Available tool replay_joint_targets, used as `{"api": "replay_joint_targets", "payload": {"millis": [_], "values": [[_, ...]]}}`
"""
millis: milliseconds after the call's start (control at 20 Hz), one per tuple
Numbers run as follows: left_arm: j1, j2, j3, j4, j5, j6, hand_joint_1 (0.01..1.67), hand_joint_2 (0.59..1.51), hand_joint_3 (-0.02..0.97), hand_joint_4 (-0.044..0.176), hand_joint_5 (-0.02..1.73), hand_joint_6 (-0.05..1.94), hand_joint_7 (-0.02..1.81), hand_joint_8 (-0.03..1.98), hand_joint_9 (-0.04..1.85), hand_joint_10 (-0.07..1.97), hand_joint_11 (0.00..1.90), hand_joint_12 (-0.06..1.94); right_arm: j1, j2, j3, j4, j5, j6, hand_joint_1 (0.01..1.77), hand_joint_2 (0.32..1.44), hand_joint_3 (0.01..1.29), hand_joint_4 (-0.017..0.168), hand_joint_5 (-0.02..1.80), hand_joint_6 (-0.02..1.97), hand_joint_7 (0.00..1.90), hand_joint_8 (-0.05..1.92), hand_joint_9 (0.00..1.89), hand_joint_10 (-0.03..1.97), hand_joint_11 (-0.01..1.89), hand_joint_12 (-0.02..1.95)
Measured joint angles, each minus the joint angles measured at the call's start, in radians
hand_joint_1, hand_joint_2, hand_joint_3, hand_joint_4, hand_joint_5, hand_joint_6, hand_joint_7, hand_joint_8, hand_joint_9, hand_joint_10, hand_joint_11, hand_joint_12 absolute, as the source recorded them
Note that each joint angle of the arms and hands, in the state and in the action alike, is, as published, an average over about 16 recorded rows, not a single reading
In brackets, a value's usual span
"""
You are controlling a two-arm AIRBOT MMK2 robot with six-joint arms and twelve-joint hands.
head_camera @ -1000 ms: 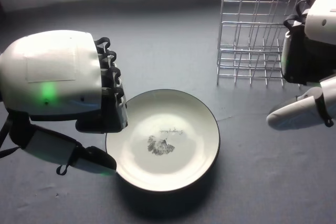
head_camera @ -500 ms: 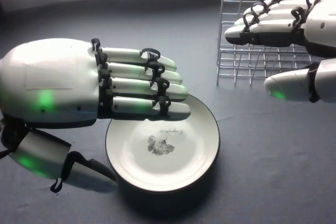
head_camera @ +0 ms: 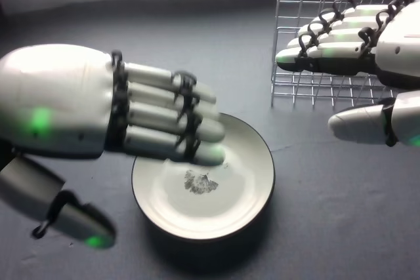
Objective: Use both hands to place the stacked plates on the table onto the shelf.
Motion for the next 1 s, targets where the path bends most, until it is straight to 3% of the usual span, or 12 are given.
{"api": "replay_joint_targets", "payload": {"millis": [250,500,1000], "values": [[-0.009,-0.043,0.075,0.123,-0.064,-0.036,0.02,1.217,0.009,0.001,0.12,0.01,0.11,0.01,0.11,0.01,0.04,0.25,-0.009,0.001,0.000,-0.008,0.008,0.001,0.03,1.38,0.02,-0.004,0.12,0.02,0.11,0.01,0.08,0.01,0.02,0.22],[0.000,-0.084,0.133,0.215,-0.081,-0.041,0.02,1.216,0.009,0.000,0.12,0.01,0.11,0.01,0.11,0.01,0.04,0.25,-0.010,0.002,0.000,-0.015,0.012,0.001,0.03,1.38,0.02,-0.003,0.13,0.02,0.12,0.01,0.08,0.01,0.02,0.20],[0.053,-0.139,0.196,0.262,-0.030,-0.023,0.02,1.219,0.009,-0.001,0.11,0.01,0.10,0.01,0.10,0.01,0.04,0.23,-0.021,0.003,0.009,-0.021,0.020,-0.001,0.03,1.38,0.02,-0.003,0.13,0.02,0.13,0.01,0.09,0.01,0.02,0.21]]}}
